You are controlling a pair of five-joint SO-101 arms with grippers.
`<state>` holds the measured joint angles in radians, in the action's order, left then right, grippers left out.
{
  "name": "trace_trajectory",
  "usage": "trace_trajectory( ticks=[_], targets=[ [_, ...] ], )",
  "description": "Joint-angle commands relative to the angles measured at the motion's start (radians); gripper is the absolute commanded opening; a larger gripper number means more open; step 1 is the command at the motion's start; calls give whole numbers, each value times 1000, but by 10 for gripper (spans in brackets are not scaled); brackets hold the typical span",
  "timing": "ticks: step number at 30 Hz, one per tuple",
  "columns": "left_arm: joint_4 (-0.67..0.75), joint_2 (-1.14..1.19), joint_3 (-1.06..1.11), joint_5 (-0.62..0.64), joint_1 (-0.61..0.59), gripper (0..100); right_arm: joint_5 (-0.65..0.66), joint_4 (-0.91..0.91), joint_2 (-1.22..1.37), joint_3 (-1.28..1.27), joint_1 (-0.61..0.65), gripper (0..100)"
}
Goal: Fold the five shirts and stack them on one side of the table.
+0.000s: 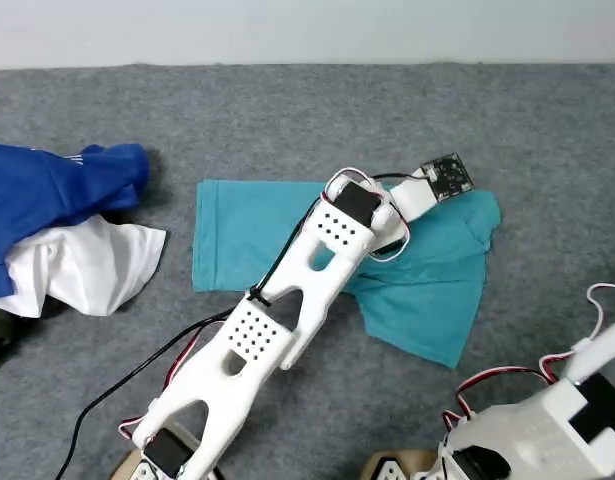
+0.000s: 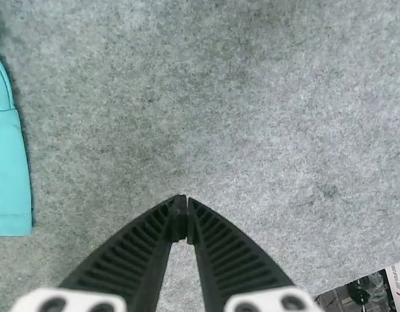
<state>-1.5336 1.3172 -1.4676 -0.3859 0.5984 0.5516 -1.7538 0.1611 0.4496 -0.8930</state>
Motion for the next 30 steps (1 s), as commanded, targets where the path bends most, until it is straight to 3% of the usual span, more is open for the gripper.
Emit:
trace_trajectory(
  ticks=[1,8,15,30],
  targets=[
    [-25,-23,-61,-12,0,81,3,-41,-59,54,-5,12],
    [-146,-15,-209,-11,58,81,3,-41,-59,54,-5,12],
    [-195,-17,-196,-9,141,81,3,-41,-67,54,-5,12],
    [-195,-109,-203,9,6,81,3,-42,-67,54,-5,12]
  ],
)
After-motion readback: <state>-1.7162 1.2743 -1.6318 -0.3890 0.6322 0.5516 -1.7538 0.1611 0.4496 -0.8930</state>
